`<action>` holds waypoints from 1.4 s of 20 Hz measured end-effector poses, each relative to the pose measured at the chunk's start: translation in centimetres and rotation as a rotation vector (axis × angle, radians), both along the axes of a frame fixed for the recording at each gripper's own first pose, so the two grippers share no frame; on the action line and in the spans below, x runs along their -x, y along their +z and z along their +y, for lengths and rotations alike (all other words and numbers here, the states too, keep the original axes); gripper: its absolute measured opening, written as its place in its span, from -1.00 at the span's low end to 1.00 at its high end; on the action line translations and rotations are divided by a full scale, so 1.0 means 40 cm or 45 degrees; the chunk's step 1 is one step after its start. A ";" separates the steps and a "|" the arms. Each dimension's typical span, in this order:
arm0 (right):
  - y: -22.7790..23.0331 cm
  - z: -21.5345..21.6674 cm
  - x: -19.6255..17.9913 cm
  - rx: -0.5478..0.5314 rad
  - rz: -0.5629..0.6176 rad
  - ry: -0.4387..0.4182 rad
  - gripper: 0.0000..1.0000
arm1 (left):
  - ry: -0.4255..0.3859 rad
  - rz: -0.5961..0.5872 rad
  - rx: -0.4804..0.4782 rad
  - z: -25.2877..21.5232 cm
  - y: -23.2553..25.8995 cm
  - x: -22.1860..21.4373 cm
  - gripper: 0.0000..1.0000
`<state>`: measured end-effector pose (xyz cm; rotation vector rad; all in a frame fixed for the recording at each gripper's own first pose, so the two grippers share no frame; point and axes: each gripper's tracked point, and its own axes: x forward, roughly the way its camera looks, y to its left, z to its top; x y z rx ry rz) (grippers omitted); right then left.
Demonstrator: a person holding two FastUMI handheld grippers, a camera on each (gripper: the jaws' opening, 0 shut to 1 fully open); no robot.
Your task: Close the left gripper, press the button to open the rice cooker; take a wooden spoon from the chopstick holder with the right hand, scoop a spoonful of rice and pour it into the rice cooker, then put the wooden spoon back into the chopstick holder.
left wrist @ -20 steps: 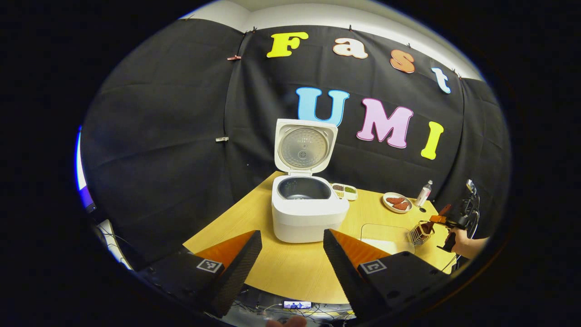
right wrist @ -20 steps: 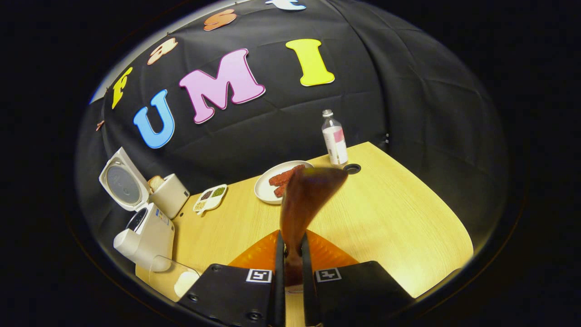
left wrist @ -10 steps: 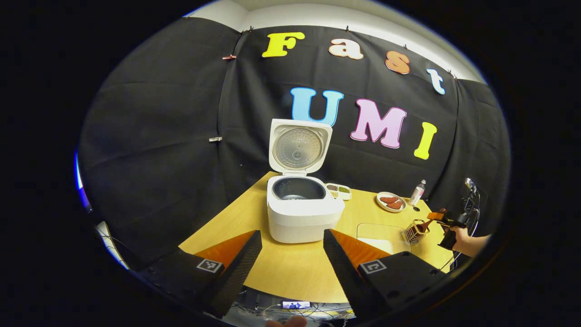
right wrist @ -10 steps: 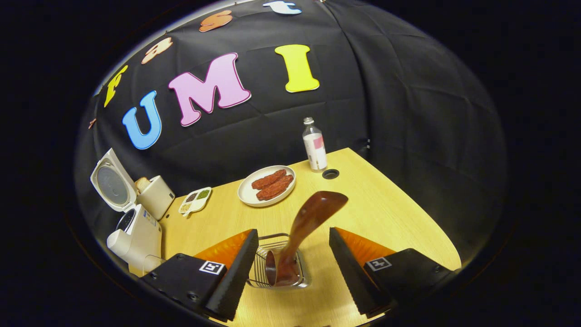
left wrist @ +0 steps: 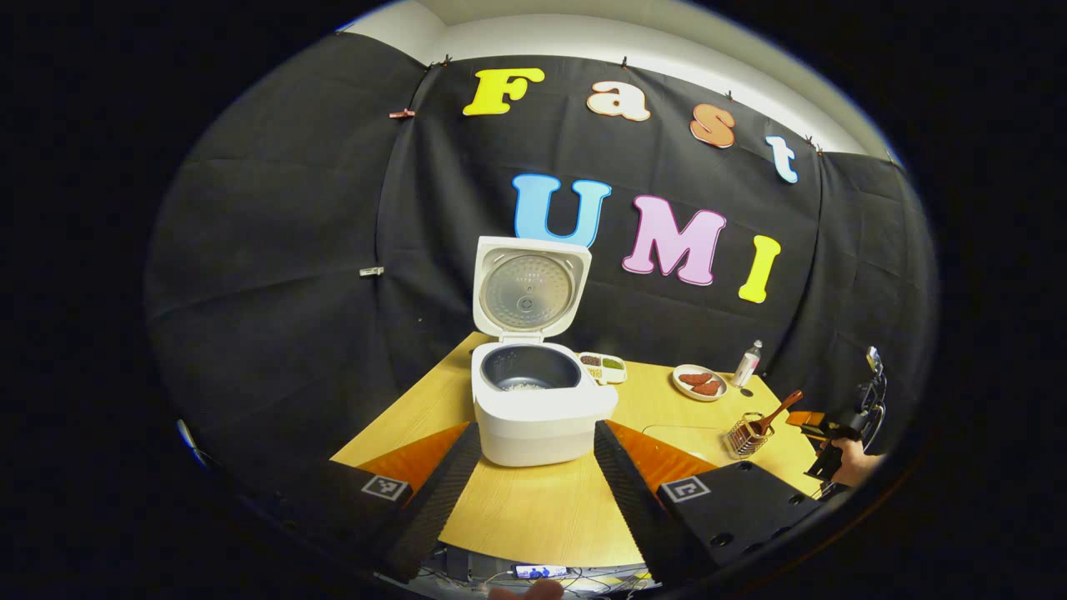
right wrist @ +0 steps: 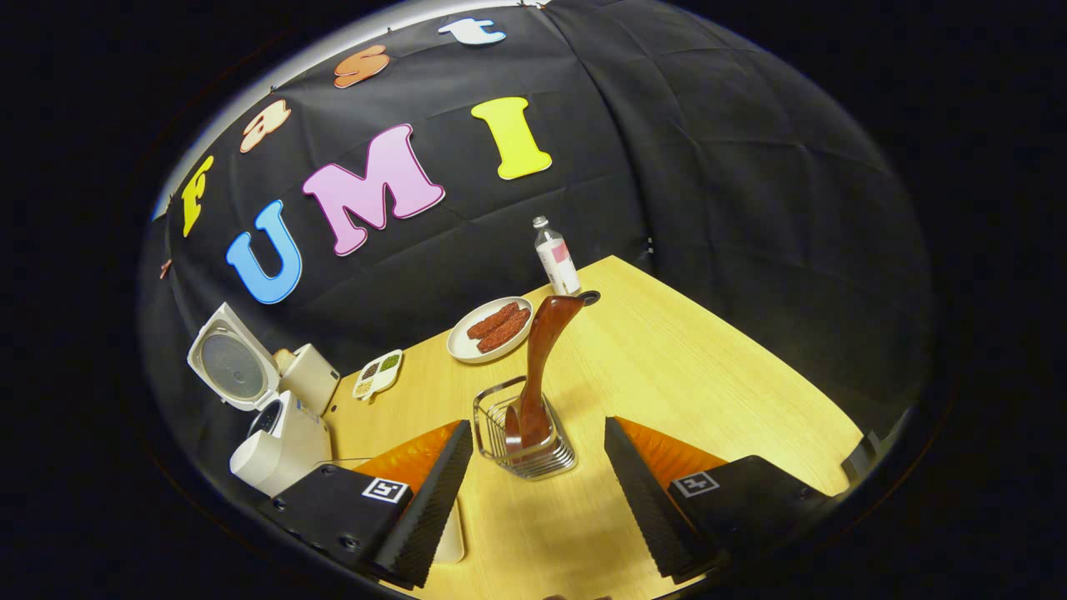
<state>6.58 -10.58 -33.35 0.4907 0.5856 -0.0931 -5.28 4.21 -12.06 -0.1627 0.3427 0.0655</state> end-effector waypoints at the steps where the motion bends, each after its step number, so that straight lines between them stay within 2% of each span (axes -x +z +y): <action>1: 0.019 0.008 0.022 -0.008 -0.008 -0.004 0.97 | -0.014 -0.021 0.001 -0.001 0.015 -0.016 0.89; 6: 0.155 0.057 0.112 0.064 -0.097 0.049 0.97 | -0.070 -0.153 0.010 0.006 0.107 -0.121 0.89; 10: 0.278 0.119 0.151 0.188 -0.201 0.153 0.97 | -0.122 -0.263 0.008 0.011 0.191 -0.226 0.89; 14: 0.369 0.181 0.176 0.235 -0.281 0.207 0.97 | -0.143 -0.369 -0.020 0.021 0.272 -0.342 0.91; 21: 0.419 0.222 0.195 0.426 -0.344 0.277 0.96 | -0.127 -0.534 -0.067 0.032 0.422 -0.582 0.89; 26: 0.430 0.224 0.192 0.467 -0.335 0.260 0.97 | -0.069 -0.567 -0.063 0.053 0.457 -0.774 0.89; 28: 0.432 0.216 0.187 0.484 -0.339 0.248 0.96 | -0.058 -0.566 -0.103 0.062 0.445 -0.848 0.89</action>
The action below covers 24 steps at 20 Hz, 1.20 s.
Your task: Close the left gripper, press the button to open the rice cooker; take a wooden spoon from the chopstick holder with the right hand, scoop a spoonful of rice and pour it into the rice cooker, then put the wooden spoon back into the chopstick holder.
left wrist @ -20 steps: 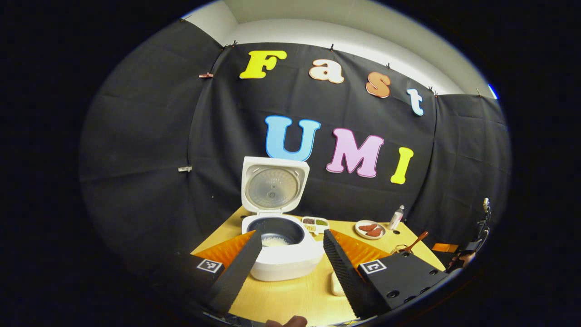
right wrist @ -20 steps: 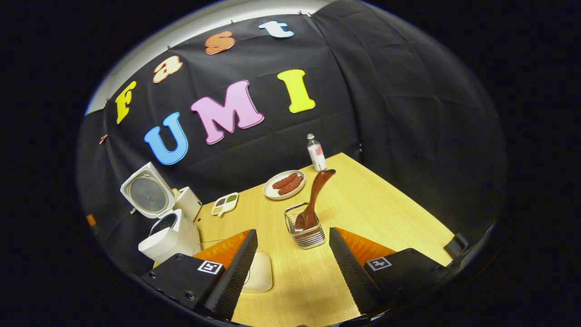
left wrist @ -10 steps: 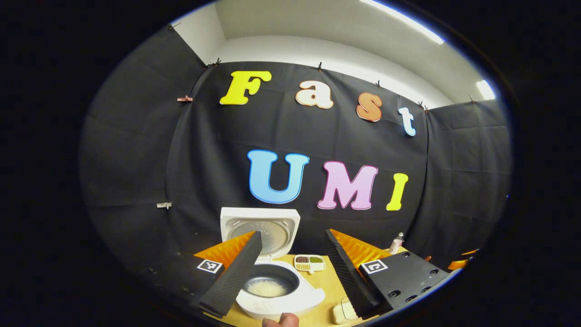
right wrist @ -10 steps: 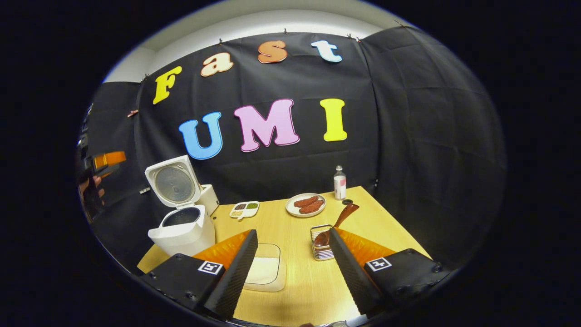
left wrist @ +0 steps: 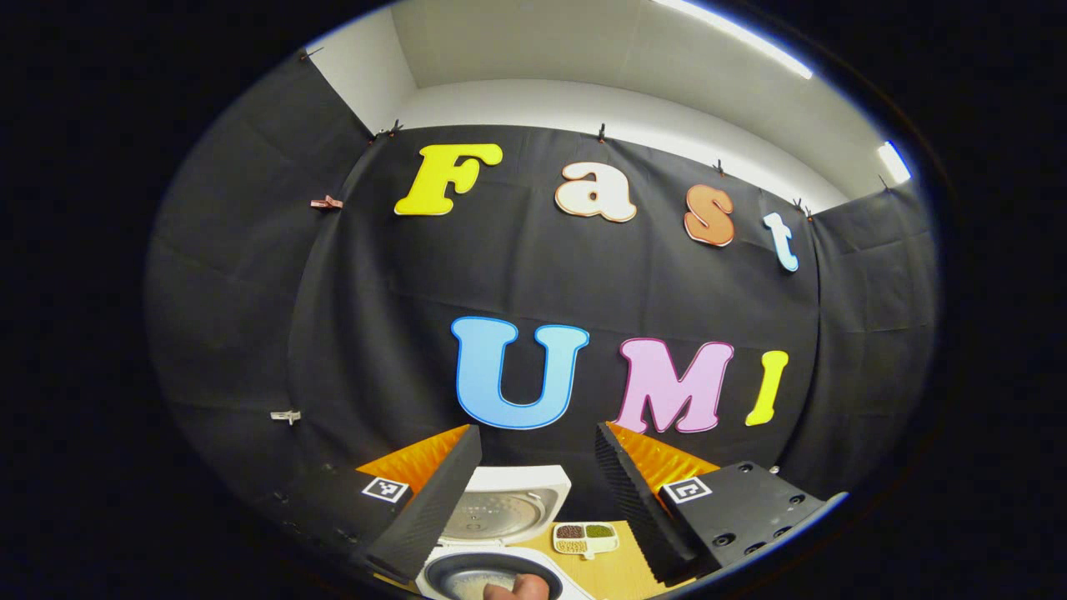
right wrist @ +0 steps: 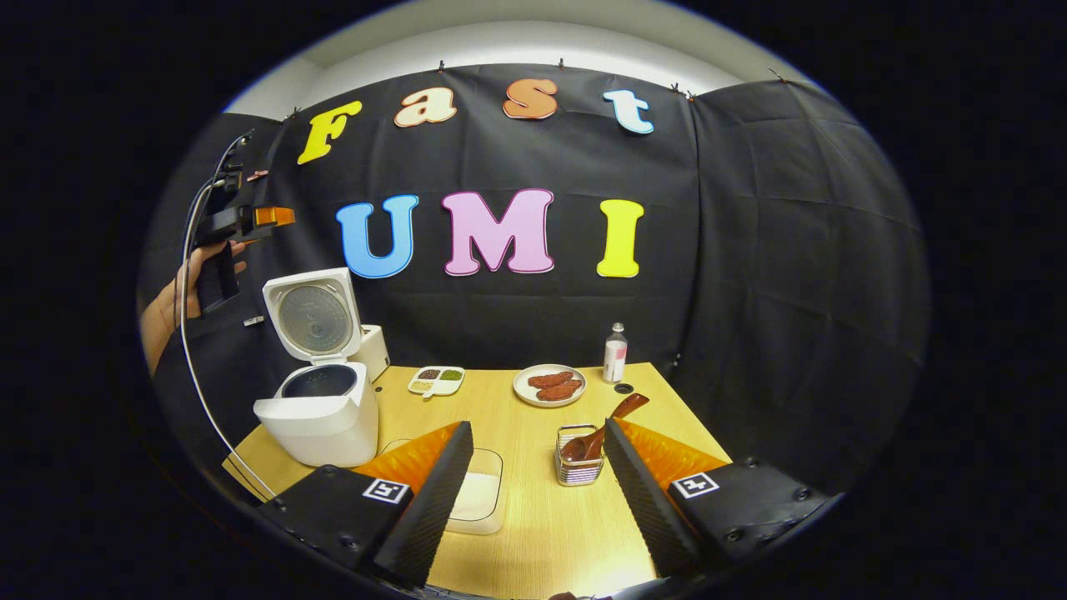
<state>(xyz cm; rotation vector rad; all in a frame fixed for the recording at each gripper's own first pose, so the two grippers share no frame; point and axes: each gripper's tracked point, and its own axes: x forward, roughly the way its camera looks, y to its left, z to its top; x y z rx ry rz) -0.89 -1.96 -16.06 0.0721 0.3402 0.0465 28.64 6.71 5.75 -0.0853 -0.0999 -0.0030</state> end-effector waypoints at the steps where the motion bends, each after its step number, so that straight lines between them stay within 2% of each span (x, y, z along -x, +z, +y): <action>1: -0.009 -0.006 0.000 0.011 0.012 -0.006 0.97 | 0.022 -0.003 -0.028 0.014 -0.008 -0.034 0.89; 5: 0.016 -0.052 0.013 0.008 -0.008 -0.086 0.97 | 0.109 0.035 -0.035 0.077 -0.079 -0.172 0.89; 8: 0.010 -0.088 0.055 0.061 0.007 -0.134 0.97 | 0.164 0.123 -0.010 0.124 -0.155 -0.263 0.90; 13: -0.015 -0.141 0.118 0.083 0.059 -0.212 0.97 | 0.205 0.279 0.039 0.166 -0.268 -0.344 0.89; 17: -0.031 -0.150 0.130 0.064 0.086 -0.222 0.97 | 0.231 0.384 -0.083 0.172 -0.311 -0.334 0.93; 19: -0.037 -0.145 0.125 0.037 0.098 -0.212 0.97 | 0.244 0.393 -0.068 0.165 -0.309 -0.314 0.94; 24: -0.029 -0.142 0.116 0.019 0.100 -0.163 0.97 | 0.237 0.375 -0.079 0.110 -0.336 -0.173 0.95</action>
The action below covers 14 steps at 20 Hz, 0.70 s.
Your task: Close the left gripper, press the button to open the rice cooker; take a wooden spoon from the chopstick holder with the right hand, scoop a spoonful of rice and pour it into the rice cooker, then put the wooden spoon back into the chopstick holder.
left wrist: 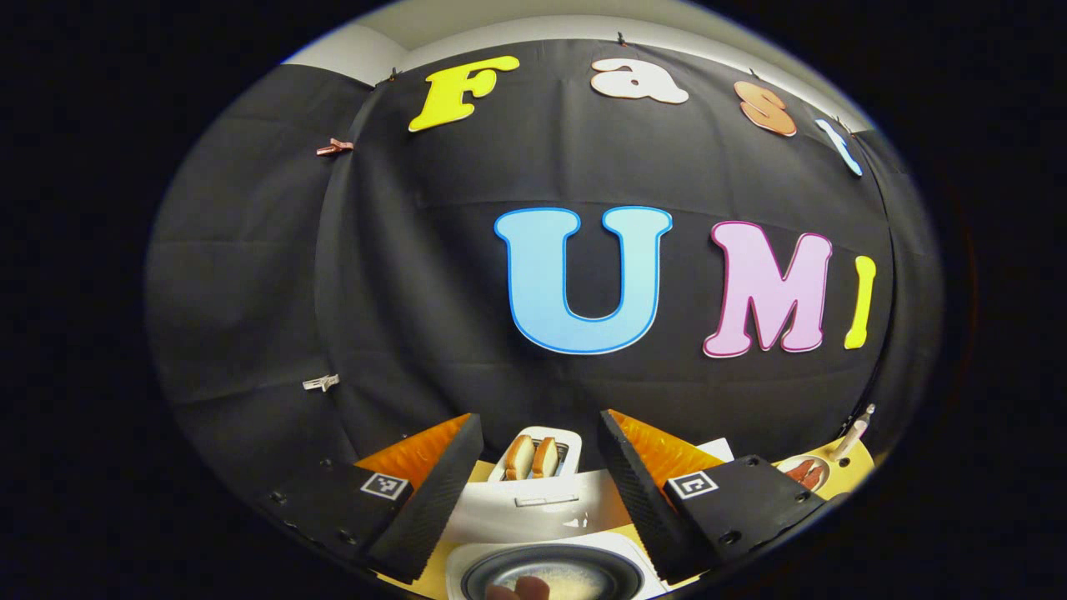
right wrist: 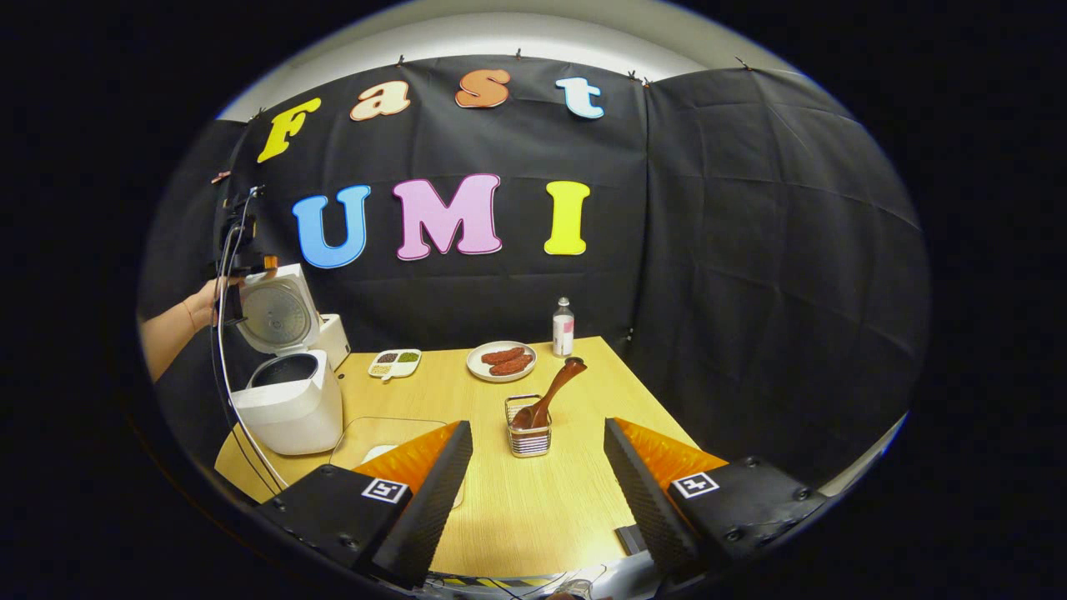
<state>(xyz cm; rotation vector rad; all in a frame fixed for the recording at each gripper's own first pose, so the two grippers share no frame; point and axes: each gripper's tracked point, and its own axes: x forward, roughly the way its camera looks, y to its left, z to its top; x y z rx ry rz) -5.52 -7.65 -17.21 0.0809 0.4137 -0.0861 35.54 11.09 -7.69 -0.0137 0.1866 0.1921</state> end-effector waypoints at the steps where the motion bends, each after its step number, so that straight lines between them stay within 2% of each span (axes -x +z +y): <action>1: 0.007 -0.007 0.000 0.010 -0.005 0.007 0.97 | 0.002 0.007 -0.002 -0.013 -0.013 0.030 0.95; 8: 0.030 -0.069 0.031 0.028 -0.009 0.027 0.97 | 0.049 0.140 0.059 -0.091 -0.179 0.233 0.95; 14: 0.010 -0.094 0.065 0.015 0.036 0.031 0.97 | 0.089 0.221 0.076 -0.130 -0.320 0.321 0.94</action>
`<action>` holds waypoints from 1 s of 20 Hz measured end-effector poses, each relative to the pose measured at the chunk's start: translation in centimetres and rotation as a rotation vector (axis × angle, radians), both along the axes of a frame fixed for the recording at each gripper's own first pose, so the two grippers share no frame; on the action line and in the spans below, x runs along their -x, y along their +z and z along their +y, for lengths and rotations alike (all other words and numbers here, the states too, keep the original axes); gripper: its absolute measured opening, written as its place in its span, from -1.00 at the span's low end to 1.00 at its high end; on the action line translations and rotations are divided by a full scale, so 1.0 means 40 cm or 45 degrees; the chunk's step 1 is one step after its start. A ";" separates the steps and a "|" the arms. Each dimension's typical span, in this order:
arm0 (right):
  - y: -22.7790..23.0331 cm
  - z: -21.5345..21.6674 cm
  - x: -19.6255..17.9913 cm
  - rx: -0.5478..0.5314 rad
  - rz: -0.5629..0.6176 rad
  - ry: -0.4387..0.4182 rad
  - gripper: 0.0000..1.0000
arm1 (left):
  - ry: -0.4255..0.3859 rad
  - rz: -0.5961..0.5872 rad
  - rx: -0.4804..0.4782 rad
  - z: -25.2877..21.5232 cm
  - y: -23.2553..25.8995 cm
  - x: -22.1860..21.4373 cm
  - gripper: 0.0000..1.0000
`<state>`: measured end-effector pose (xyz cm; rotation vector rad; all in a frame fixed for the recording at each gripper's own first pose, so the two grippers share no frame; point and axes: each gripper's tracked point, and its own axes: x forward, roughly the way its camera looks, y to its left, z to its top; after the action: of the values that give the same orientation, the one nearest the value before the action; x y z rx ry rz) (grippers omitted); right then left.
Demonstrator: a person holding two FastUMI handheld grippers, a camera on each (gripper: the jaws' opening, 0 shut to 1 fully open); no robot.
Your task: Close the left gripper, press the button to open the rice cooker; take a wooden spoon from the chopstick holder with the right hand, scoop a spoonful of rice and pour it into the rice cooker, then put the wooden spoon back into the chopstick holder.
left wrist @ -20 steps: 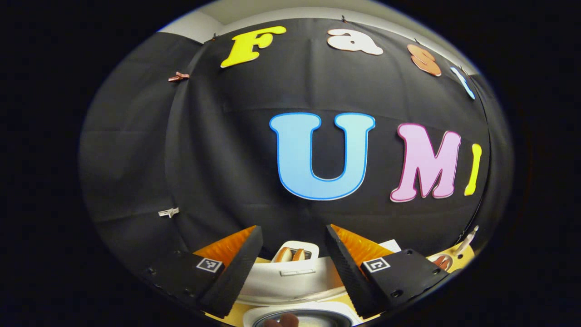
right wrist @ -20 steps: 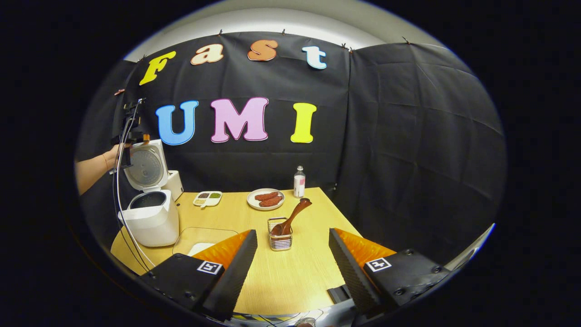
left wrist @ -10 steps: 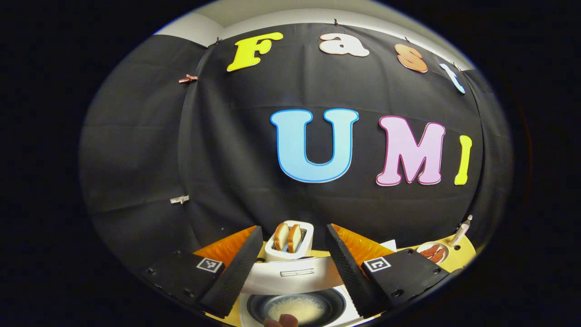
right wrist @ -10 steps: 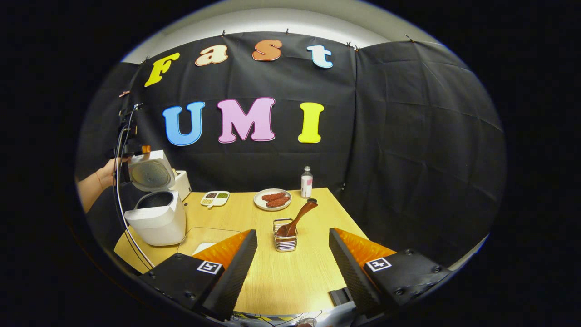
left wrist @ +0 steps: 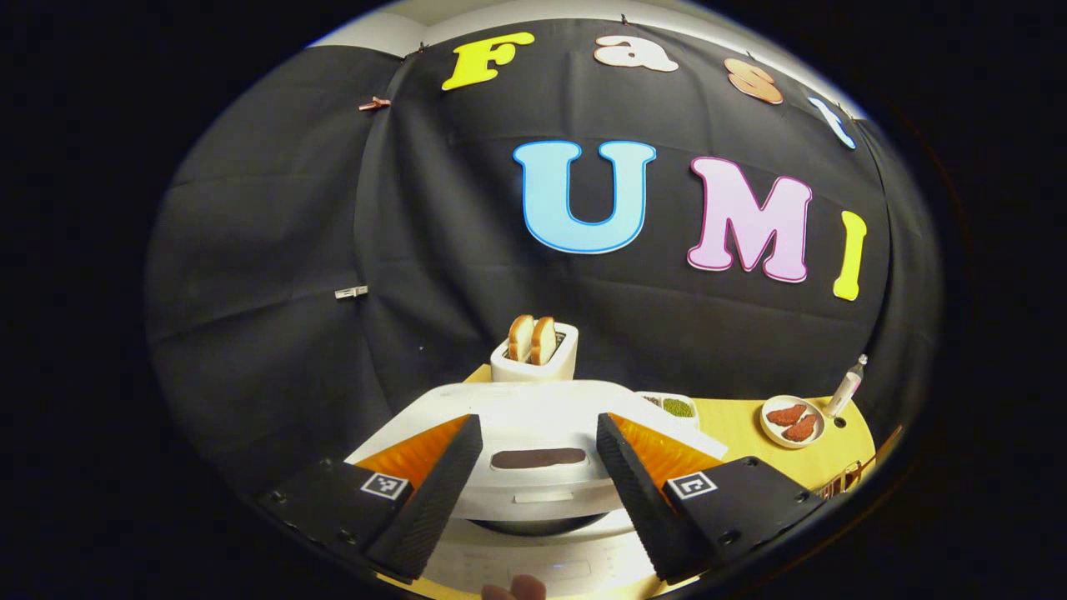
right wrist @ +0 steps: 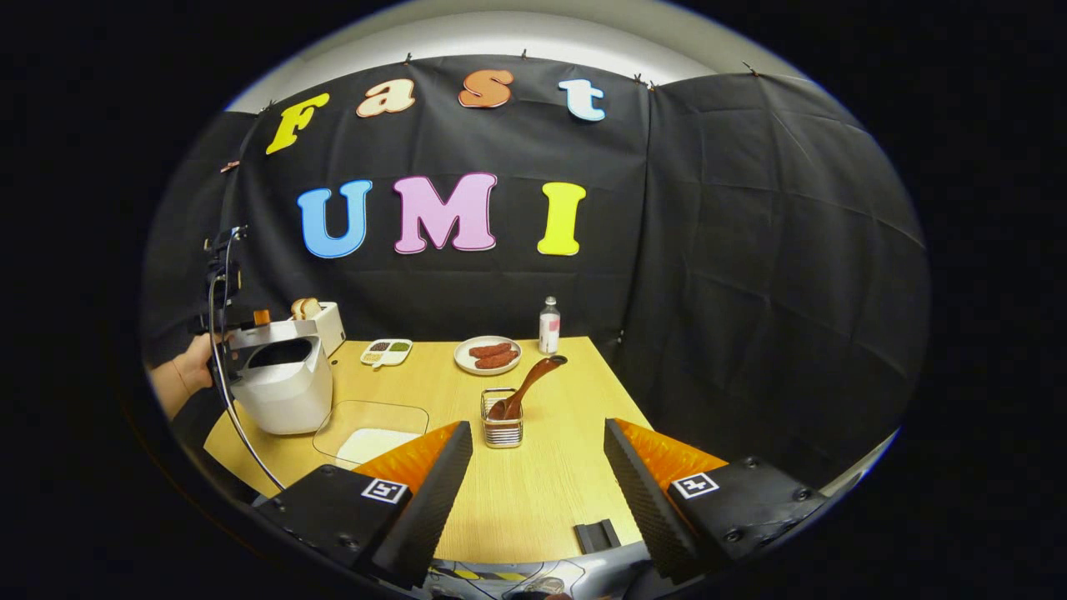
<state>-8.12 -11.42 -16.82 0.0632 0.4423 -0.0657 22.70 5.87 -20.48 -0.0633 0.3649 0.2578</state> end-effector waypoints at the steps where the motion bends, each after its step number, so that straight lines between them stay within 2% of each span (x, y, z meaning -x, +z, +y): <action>1: 0.001 0.003 -0.002 -0.001 0.000 0.006 0.97 | -0.003 0.002 -0.013 -0.003 -0.011 0.004 0.95; 8: 0.011 0.036 -0.014 0.032 -0.016 0.065 0.98 | 0.020 0.078 -0.008 -0.010 -0.098 0.044 0.97; 14: -0.013 0.015 0.002 0.013 0.017 0.029 0.99 | 0.036 0.108 0.001 -0.021 -0.143 0.069 0.99; 20: -0.023 0.020 0.005 -0.010 0.028 0.011 0.99 | 0.010 0.130 -0.047 -0.026 -0.161 0.084 1.00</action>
<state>-8.31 -10.61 -17.73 0.0687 0.4651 -0.0559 19.36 4.82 -26.91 -0.0152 0.4614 0.2758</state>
